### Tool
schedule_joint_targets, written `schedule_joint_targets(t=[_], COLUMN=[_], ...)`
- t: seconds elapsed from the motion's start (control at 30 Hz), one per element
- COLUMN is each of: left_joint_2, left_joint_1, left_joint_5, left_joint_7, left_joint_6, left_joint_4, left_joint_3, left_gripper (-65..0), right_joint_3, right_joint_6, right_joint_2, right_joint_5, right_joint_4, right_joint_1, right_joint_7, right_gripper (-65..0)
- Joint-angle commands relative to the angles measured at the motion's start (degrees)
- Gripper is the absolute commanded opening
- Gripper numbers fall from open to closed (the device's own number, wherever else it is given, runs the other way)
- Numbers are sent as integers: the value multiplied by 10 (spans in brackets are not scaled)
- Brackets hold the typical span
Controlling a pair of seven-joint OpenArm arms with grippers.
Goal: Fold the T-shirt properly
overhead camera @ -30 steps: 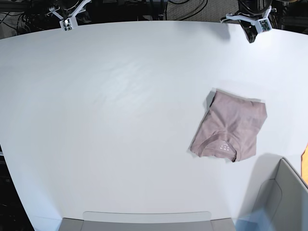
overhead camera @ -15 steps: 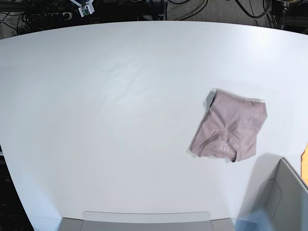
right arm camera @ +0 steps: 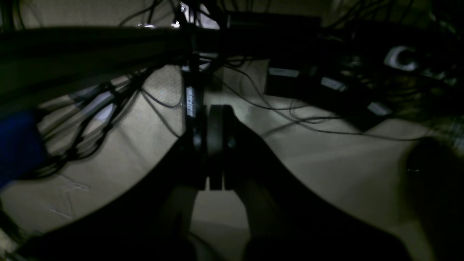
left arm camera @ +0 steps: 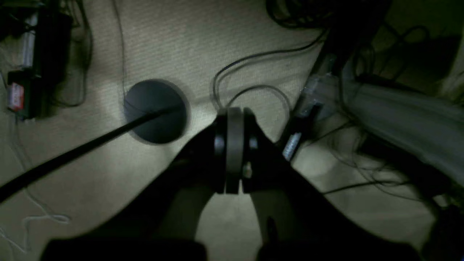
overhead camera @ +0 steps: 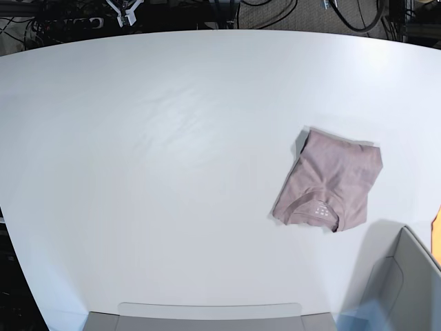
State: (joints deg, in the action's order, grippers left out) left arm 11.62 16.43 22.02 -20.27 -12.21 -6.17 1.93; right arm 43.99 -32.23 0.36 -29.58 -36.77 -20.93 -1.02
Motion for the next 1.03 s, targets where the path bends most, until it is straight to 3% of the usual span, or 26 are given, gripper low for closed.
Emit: schedule_joint_targets(t=[0.0,0.1,0.27,0.37,1.0], left_joint_2=[7,3,-4,-5,-4], left_joint_1=[-16,-88,-145,-147,-147], left_joint_5=[-2,-47,-106,-106,-104], left_joint_7=[-14,-22,42,55,59], left_joint_6=[2,5,6,6,6], left_joint_4=[40,62,62,62,62], left_joint_3=[0,0,-1,-2,-7], left_gripper=[-650,-650,-650,-650,-650], right_joint_3=[19,66,57,56,56], right_joint_6=[-3,63,277,350,355], right_joint_2=[14,57,115,120,116], right_joint_5=[-18,-77,-187,-232,-239], right_joint_4=[34,164,337,365,365], right_joint_1=[15,66,132,156,169], right_joint_7=[12,62,116,114,114], right_gripper=[-650,-650,-650,-650,-650])
